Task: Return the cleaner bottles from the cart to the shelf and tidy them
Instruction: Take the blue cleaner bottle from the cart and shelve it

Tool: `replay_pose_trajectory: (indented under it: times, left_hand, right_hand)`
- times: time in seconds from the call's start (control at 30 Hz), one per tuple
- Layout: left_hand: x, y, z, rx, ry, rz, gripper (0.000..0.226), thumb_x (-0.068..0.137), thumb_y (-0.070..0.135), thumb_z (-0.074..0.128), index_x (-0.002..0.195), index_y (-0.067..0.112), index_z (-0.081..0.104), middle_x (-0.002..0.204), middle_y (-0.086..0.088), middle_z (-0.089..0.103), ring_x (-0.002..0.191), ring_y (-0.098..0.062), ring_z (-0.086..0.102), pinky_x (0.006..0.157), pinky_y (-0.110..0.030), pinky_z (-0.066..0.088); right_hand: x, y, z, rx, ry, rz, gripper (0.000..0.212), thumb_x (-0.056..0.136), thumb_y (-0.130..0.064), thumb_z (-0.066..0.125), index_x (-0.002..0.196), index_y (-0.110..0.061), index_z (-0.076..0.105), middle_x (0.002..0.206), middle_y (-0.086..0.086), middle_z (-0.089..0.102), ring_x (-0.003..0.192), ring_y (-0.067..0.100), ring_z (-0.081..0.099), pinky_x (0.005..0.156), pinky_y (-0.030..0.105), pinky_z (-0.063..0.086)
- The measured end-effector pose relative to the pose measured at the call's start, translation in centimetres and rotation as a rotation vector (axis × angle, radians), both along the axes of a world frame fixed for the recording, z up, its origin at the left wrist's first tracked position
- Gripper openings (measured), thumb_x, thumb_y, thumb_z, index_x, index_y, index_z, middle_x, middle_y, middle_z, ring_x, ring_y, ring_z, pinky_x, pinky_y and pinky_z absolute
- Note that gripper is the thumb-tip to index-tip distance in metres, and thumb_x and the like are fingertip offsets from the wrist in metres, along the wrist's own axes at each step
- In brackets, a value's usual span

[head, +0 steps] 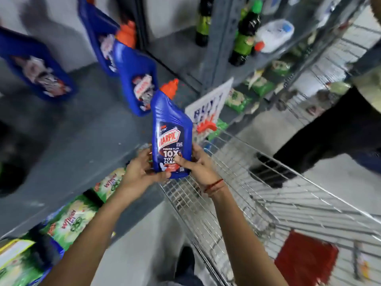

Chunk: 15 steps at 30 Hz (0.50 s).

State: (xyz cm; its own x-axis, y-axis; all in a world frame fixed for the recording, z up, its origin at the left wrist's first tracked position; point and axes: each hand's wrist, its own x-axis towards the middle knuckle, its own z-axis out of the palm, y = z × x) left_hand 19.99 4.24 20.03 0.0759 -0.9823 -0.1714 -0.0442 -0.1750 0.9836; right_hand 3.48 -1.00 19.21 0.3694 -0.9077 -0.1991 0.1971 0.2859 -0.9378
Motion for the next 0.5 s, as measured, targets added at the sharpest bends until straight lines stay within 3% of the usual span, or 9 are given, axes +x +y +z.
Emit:
replay_pose_trajectory:
  times: [0.1,0.17,0.27,0.33,0.4,0.5]
  left_hand:
    - [3.5,0.7,1.6,-0.093,-0.027,0.161,0.058,0.054,-0.009,0.077,0.094,0.028,0.057,0.08,0.024,0.073,0.075,0.005,0.067,0.067,-0.008,0.051]
    - [5.9,1.3,2.3,-0.134,-0.071,0.256,0.059,0.056,-0.01,0.078,0.094,0.03,0.056,0.078,0.024,0.073,0.074,0.006,0.067,0.066,-0.008,0.05]
    - [9.2,2.1,3.3,-0.186,-0.127,0.35,0.059,0.053,0.005,0.082,0.096,0.034,0.056,0.081,0.018,0.074,0.074,0.004,0.067,0.069,-0.01,0.052]
    - [11.3,2.2,3.5,-0.206,-0.13,0.414,0.06,0.048,0.016,0.082,0.1,0.034,0.056,0.086,0.016,0.073,0.076,0.003,0.066,0.075,-0.012,0.053]
    - [13.1,1.8,3.1,-0.216,-0.146,0.472,0.064,0.051,0.01,0.082,0.107,0.029,0.055,0.091,0.016,0.072,0.078,0.005,0.065,0.08,-0.017,0.054]
    - [14.8,1.2,2.1,-0.218,-0.215,0.54,0.074,0.058,-0.006,0.079,0.119,0.022,0.048,0.098,0.004,0.066,0.078,0.011,0.062,0.081,-0.018,0.054]
  right_hand:
    - [4.2,-1.4,2.6,-0.137,0.027,0.121,0.047,0.076,0.012,0.063,0.12,0.0,0.05,0.103,0.007,0.064,0.089,0.007,0.065,0.083,0.026,0.057]
    - [7.1,-2.1,4.0,-0.203,0.041,0.199,0.048,0.075,0.014,0.063,0.119,0.001,0.049,0.105,0.008,0.062,0.09,0.006,0.064,0.086,0.027,0.056]
    - [11.4,-3.2,5.3,-0.287,0.064,0.324,0.049,0.075,0.018,0.061,0.119,0.003,0.046,0.108,0.009,0.06,0.091,0.001,0.063,0.088,0.024,0.055]
    - [14.0,-3.8,5.9,-0.32,0.101,0.385,0.05,0.075,0.018,0.062,0.12,0.009,0.042,0.116,0.019,0.057,0.101,0.013,0.058,0.097,0.037,0.05]
    - [16.4,-4.4,6.4,-0.367,0.123,0.434,0.051,0.074,0.019,0.061,0.121,0.012,0.04,0.12,0.026,0.054,0.108,0.021,0.05,0.101,0.046,0.043]
    - [18.5,-5.2,6.2,-0.393,0.143,0.472,0.056,0.073,0.022,0.06,0.123,0.013,0.037,0.12,0.029,0.052,0.105,0.022,0.051,0.093,0.033,0.049]
